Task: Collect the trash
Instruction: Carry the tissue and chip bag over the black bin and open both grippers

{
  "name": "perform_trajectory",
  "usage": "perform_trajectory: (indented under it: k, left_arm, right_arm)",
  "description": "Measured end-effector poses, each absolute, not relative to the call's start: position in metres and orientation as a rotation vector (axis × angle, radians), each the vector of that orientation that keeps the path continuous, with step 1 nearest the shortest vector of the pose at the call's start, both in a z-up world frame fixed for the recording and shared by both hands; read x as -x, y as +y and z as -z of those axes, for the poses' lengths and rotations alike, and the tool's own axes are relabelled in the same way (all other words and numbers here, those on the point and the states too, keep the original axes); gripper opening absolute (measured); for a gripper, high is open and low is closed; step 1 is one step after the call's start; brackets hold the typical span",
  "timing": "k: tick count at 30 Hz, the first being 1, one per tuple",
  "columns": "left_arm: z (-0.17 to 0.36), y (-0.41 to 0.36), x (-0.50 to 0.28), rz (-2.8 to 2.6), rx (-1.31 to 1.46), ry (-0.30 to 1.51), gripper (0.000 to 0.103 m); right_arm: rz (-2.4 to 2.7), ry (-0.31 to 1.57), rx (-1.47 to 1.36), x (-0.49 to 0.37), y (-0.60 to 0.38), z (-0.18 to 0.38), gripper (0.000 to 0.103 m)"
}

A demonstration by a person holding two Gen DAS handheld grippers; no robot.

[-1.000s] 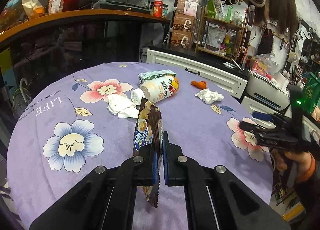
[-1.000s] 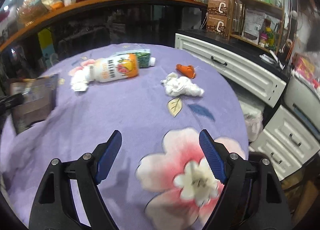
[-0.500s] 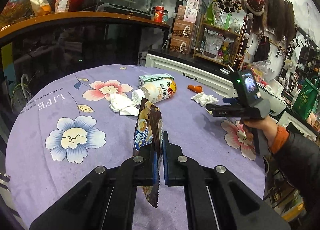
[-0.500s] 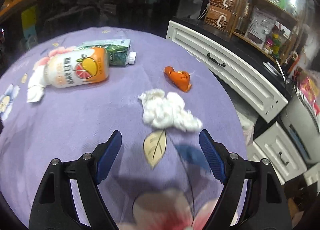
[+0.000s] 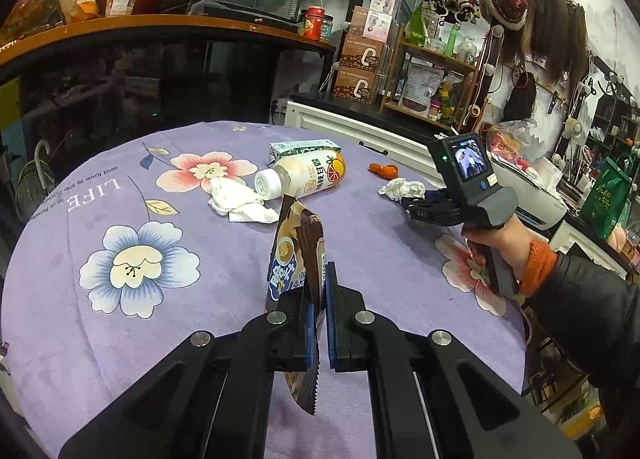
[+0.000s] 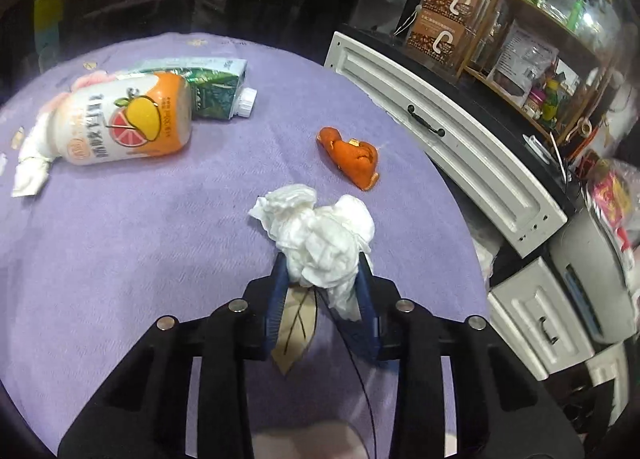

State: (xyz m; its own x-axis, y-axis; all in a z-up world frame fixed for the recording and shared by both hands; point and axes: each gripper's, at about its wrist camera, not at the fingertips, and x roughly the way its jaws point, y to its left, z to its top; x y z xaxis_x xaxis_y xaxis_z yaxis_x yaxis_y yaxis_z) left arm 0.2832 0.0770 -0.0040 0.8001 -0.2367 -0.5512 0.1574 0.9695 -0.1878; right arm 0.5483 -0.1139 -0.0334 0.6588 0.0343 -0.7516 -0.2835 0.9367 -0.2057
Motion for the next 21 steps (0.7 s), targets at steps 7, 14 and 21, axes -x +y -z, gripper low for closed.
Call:
perform_trajectory:
  k: [7, 14, 21]
  left_arm:
    - [-0.002, 0.057, -0.276, 0.248, 0.113, 0.598, 0.005]
    - [-0.009, 0.013, -0.270, 0.329, 0.076, 0.593, 0.005]
    - [-0.012, -0.053, -0.264, 0.467, 0.042, 0.588, 0.005]
  right_arm:
    - [-0.218, 0.771, 0.253, -0.491, -0.137, 0.014, 0.033]
    - [-0.223, 0.713, 0.190, -0.423, -0.178, -0.005, 0.033]
    - [-0.182, 0.699, 0.106, -0.361, -0.241, -0.011, 0.033]
